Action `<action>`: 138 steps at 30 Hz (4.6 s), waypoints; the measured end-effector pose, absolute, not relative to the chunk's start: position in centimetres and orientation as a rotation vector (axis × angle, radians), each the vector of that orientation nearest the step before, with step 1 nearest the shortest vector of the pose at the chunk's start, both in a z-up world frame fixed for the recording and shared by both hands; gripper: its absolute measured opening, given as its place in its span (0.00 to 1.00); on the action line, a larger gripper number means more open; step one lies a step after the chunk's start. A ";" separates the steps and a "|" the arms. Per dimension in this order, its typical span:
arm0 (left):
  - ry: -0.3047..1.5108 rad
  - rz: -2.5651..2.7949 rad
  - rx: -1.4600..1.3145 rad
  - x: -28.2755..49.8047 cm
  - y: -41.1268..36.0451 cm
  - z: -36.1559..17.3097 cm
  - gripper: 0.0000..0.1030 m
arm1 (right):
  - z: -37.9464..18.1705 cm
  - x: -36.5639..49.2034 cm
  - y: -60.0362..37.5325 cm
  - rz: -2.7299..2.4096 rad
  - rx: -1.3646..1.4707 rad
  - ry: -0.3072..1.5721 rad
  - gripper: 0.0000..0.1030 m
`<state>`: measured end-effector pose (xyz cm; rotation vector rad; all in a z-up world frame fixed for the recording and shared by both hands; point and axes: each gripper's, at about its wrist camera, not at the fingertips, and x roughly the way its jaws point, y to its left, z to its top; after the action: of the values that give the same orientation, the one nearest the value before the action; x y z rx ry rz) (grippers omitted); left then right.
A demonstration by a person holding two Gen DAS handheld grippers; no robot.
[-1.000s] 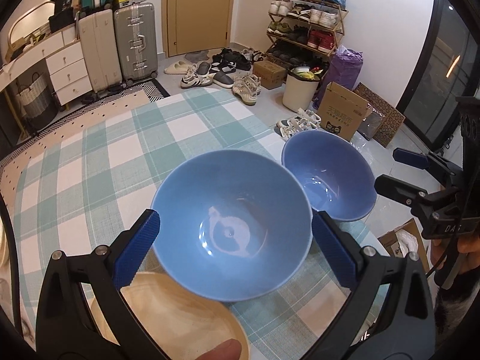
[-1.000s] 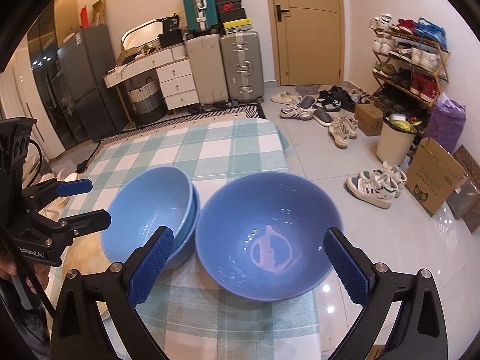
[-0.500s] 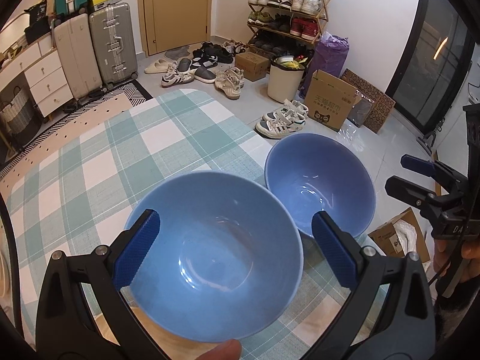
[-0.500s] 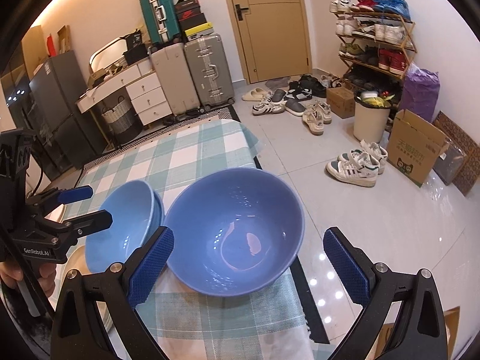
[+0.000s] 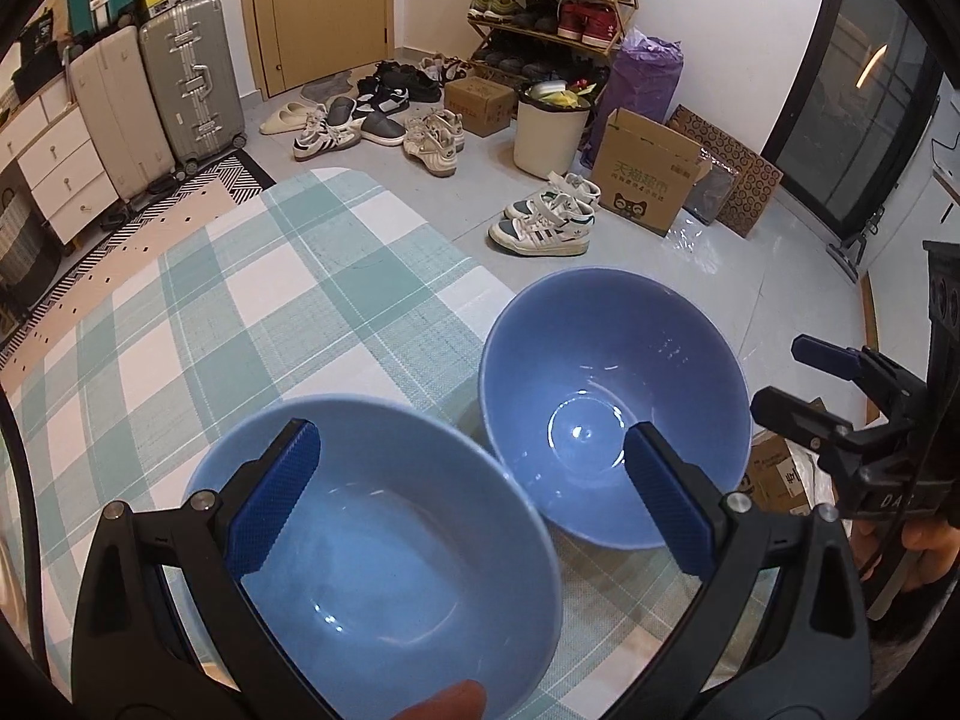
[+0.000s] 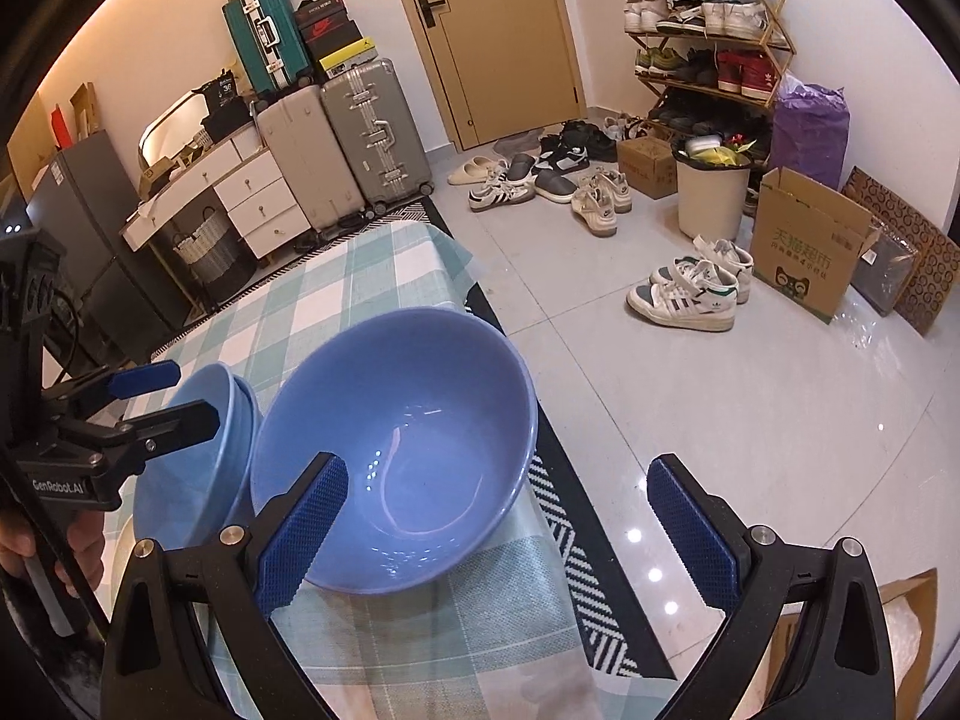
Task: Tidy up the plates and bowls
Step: 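Move both open tools to the remaining light-blue bowl, then close the left tool on the bowl rim while the right tool grips it too, then lift the light-blue bowl with both tools and carry it toward the stacked bowls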
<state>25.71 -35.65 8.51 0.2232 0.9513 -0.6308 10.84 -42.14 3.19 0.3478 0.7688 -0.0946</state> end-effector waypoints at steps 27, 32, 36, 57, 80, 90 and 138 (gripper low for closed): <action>1.038 -0.698 0.345 29.2 -42.2 4.8 0.86 | 1.1 12.2 -41.9 -0.060 0.373 0.818 0.99; 1.066 -0.697 0.380 29.5 -43.0 4.1 0.80 | 0.7 12.5 -42.0 -0.045 0.383 0.829 0.89; 1.088 -0.695 0.414 29.4 -43.5 3.4 0.73 | 0.3 12.8 -41.8 -0.032 0.378 0.847 0.78; 1.108 -0.692 0.466 29.5 -44.4 2.4 0.43 | 0.2 12.6 -40.9 -0.027 0.327 0.847 0.30; 1.117 -0.764 0.502 27.2 -45.5 1.8 0.38 | 0.5 10.9 -42.5 -0.092 0.353 0.833 0.26; 1.130 -0.786 0.473 26.7 -45.2 2.0 0.32 | 0.6 10.6 -43.0 -0.119 0.358 0.828 0.26; 0.928 -0.745 0.283 18.3 -35.0 13.5 0.32 | 7.6 5.6 -36.5 -0.072 0.247 0.697 0.26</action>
<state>18.33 -34.98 13.53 0.2831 0.9284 -0.7453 5.62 -36.45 7.56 0.2470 0.6973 -0.0716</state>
